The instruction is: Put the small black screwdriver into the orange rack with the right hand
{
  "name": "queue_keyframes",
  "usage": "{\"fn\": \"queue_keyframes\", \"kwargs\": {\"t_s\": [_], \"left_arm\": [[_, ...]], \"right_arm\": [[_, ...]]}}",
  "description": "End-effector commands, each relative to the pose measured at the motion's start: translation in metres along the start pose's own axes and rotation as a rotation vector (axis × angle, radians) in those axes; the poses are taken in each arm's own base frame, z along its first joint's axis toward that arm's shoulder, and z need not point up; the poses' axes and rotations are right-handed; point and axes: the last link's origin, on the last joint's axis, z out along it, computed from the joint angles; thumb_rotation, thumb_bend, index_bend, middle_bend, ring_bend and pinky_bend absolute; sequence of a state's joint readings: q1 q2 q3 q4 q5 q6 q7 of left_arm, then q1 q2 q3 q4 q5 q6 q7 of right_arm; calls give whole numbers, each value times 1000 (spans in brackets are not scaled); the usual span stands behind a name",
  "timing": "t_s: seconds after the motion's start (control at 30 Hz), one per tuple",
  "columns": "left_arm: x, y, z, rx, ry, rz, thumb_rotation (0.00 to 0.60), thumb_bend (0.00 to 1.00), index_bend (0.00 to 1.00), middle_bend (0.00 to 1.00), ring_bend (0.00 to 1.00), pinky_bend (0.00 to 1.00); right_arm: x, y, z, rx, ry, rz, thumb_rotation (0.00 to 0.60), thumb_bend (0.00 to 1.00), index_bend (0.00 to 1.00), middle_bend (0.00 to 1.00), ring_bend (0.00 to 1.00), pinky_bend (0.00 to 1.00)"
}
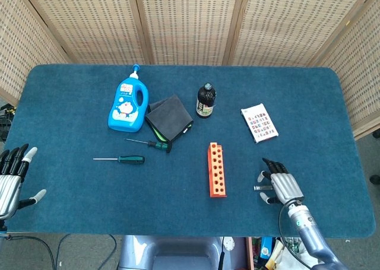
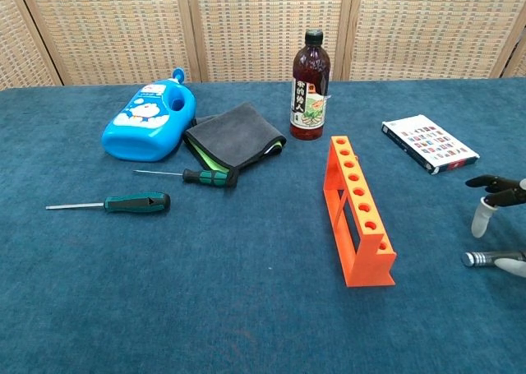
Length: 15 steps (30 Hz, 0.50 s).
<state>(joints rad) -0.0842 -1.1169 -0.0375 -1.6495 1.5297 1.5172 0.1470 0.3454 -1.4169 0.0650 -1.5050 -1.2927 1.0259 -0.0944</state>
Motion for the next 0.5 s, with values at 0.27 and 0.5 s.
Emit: {"fn": "queue_keyframes", "kwargs": {"t_s": [0.27,0.5], "left_arm": [[-1,0,1,-1,-3,1,600,0,0,0,0,0],[-1,1,1,-1,-2,4,600,0,0,0,0,0]], "right_arm": [[-8,7,4,-21,-24,10,600,293,409,0,0,0],[-13,10,7,-27,-21,37,600,292,416,0,0,0]]}}
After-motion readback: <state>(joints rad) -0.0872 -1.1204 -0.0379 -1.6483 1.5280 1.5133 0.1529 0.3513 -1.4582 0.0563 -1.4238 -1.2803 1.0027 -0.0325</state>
